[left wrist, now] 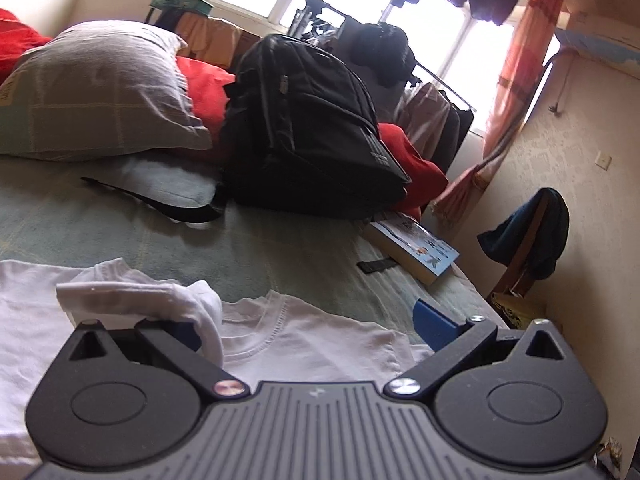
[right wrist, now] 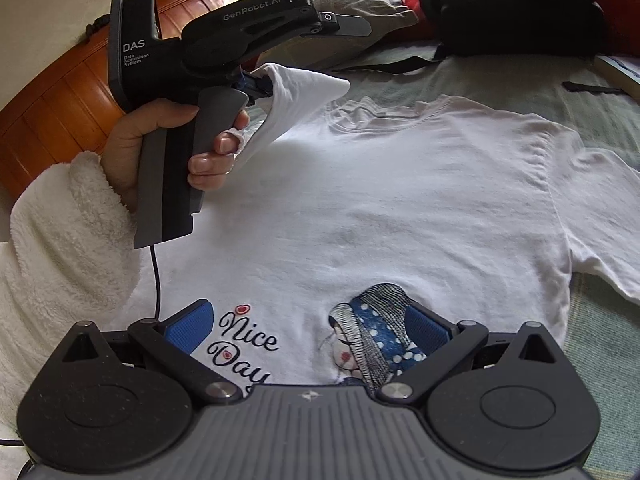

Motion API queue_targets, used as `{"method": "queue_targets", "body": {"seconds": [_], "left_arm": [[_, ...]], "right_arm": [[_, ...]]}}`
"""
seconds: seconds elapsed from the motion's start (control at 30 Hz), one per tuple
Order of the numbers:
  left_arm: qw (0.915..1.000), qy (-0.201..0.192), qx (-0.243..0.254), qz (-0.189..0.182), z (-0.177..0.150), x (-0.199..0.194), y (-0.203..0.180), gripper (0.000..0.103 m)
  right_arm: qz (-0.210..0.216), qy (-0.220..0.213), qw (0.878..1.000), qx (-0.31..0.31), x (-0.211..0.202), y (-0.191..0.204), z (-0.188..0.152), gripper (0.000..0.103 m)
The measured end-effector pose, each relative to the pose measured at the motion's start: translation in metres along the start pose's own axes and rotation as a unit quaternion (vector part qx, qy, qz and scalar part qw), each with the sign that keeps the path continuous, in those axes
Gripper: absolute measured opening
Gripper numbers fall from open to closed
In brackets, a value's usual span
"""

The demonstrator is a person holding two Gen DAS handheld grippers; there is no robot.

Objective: Fold clothes
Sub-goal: 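Carry the sleeve across the shirt body with the left gripper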

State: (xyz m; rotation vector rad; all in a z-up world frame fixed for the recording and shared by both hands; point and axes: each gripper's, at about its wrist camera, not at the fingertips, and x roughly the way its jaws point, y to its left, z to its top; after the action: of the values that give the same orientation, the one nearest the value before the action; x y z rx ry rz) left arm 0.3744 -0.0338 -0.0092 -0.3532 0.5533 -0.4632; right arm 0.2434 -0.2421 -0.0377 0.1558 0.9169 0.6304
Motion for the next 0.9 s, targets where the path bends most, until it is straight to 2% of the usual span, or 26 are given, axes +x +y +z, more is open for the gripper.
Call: {"method": "queue_targets", "body": {"seconds": [0.43,0.73,0.9], "left_arm": [[0.9974,0.049,0.04,-0.036,-0.021,0.019,-0.03,0.102],[0.991,0.082,0.075,-0.075,-0.038,0.021,-0.048,0.102],[0.9883,0.1,0.084,-0.079,-0.045,0.027,-0.051,0.102]], "right_arm": [[-0.011,-0.002,1.0,0.01,-0.002,-0.008,-0.003,0.103],[-0.015,0.002,1.0,0.013,0.002,-0.012,-0.002,0.103],[-0.019,0.003,1.0,0.014,0.002,-0.013,-0.002,0.103]]}}
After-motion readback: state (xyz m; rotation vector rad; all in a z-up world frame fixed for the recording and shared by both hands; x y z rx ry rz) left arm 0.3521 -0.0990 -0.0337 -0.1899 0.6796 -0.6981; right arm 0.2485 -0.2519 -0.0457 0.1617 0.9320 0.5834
